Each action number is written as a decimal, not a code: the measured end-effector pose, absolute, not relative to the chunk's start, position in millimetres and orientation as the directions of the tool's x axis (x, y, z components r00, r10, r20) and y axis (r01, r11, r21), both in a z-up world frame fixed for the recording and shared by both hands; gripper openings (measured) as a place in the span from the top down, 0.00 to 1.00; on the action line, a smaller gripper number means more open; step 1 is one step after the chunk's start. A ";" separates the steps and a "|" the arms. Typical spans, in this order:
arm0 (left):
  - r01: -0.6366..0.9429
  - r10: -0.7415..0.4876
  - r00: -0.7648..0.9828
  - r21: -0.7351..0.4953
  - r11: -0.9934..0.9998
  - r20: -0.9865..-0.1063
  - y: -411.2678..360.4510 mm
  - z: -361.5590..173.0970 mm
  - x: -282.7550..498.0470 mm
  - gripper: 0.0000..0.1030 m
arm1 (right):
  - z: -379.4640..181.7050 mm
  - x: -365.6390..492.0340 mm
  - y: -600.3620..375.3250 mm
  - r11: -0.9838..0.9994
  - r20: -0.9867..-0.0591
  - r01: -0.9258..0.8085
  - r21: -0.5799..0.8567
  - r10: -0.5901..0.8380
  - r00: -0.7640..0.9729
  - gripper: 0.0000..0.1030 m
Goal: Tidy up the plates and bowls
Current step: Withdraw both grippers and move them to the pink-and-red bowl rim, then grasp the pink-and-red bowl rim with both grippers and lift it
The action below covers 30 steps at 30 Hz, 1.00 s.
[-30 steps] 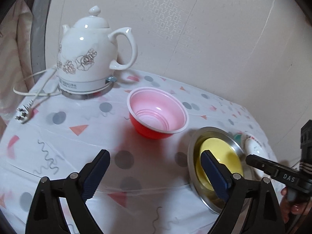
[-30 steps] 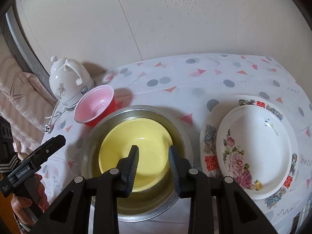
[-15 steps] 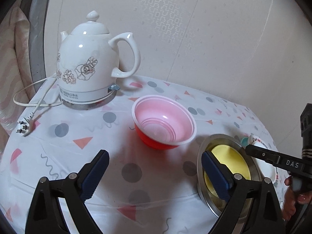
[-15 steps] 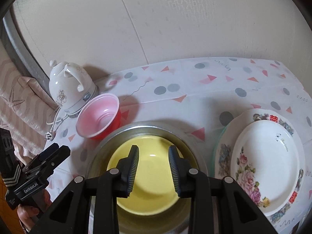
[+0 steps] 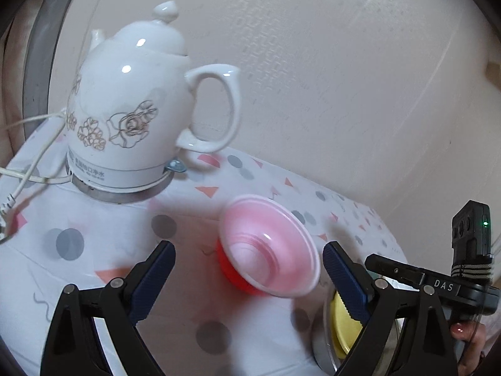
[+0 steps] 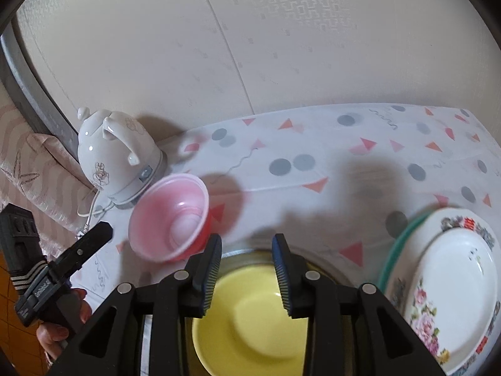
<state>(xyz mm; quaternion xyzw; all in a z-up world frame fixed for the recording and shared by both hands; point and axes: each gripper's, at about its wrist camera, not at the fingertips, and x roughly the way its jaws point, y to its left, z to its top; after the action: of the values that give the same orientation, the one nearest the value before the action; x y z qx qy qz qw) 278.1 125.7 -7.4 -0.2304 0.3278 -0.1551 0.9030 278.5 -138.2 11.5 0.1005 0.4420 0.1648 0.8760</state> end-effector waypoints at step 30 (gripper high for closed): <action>0.157 -0.551 0.645 -0.614 0.774 -0.530 124.9 -37.0 292.4 0.67 | -19.8 337.3 -74.4 0.894 -0.780 -0.238 0.379 0.447 0.438 0.86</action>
<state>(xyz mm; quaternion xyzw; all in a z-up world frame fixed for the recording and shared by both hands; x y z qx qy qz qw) 292.4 124.9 -37.0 -0.2673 0.3687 -0.2045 0.8665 337.3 -74.4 -19.8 0.1067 0.4893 0.2037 0.8413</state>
